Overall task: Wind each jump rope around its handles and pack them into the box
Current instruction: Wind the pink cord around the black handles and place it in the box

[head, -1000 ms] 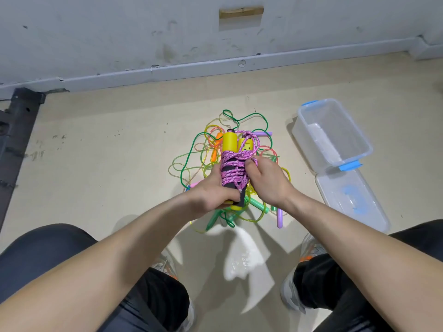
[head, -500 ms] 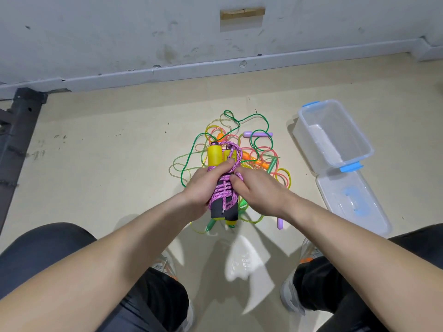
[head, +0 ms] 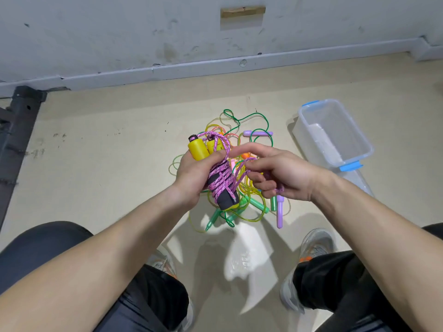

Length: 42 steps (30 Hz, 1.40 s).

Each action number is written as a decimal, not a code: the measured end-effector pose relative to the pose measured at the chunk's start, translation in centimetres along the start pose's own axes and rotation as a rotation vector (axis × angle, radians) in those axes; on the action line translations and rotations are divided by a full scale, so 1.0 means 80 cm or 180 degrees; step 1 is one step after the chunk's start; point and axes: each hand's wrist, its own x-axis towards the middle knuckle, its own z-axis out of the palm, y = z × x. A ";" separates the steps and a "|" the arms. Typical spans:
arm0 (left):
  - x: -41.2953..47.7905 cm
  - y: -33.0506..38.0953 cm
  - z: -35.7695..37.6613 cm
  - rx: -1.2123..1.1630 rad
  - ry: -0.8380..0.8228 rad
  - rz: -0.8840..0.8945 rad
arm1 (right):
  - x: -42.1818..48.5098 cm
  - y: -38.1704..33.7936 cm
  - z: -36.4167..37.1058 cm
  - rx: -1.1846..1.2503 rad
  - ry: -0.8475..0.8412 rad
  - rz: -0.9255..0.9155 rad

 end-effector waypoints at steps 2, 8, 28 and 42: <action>-0.002 0.001 0.001 -0.0020 0.0036 0.0007 | -0.004 -0.006 -0.002 0.0205 -0.0224 -0.0003; -0.008 0.003 0.004 0.0069 -0.0137 0.0213 | -0.003 -0.004 -0.007 0.0876 -0.0806 0.0023; -0.027 0.033 0.012 -0.0290 -0.0250 -0.0094 | 0.016 0.010 0.018 -0.1221 0.1210 -0.1227; -0.023 0.034 0.004 0.1196 -0.0880 0.0066 | 0.028 0.026 0.002 -0.1290 0.1557 -0.1311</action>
